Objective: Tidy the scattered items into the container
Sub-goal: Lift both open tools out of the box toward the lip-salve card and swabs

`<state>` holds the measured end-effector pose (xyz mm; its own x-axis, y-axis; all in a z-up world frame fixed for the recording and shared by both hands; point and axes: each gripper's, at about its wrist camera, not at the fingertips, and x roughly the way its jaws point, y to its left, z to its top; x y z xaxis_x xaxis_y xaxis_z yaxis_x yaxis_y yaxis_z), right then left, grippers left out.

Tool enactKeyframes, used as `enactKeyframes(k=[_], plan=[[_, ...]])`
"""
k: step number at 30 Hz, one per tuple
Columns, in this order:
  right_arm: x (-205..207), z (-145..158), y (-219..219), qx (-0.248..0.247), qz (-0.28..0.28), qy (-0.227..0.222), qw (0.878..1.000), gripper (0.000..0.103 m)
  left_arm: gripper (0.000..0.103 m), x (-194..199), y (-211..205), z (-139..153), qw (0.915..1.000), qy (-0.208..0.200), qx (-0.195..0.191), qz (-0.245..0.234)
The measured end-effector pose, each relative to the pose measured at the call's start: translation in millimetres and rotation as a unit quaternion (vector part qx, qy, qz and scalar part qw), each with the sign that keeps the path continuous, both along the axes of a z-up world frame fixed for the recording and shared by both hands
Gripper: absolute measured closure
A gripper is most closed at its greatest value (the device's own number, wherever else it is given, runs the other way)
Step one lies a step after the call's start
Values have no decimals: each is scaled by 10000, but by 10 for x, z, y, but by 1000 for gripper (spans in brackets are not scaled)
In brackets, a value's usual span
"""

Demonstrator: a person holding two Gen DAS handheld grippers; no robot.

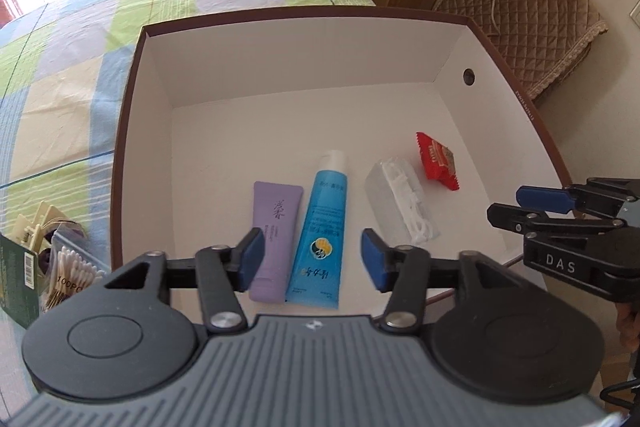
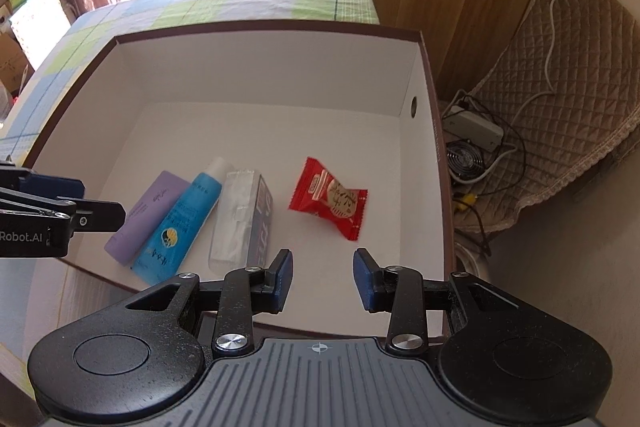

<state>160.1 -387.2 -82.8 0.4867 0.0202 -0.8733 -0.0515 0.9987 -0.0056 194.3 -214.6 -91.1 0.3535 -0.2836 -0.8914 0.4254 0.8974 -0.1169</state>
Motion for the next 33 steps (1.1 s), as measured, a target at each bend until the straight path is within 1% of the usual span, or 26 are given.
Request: enactKeyframes(k=[1, 2, 3, 5, 7, 12, 20, 33], plan=[[-27, 15, 14, -62, -29, -92, 9999, 5, 36, -14, 4, 11, 10000, -27, 48, 8], [-66, 43, 33, -113, -3, -248, 9996, 1, 32, -27, 6, 22, 9999, -58, 97, 14], [-87, 63, 57, -157, 55, -311, 9994, 1, 31, -42, 12, 37, 9998, -98, 146, 20], [-96, 73, 73, -149, 55, -272, 9995, 1, 24, -60, 17, 60, 9997, -141, 217, 35], [-104, 78, 75, -106, 16, -238, 9997, 1, 22, -74, 29, 75, 9995, -157, 255, 62], [-168, 120, 85, -37, -57, -242, 9997, 1, 21, -105, 67, 110, 9991, -179, 347, 136], [-288, 291, 83, 178, -288, -383, 9987, 1, 18, -198, 146, 231, 9984, -313, 422, 230], [-441, 407, 143, 107, -450, -449, 9979, 1, 17, -378, 286, 381, 9982, -384, 336, 322]])
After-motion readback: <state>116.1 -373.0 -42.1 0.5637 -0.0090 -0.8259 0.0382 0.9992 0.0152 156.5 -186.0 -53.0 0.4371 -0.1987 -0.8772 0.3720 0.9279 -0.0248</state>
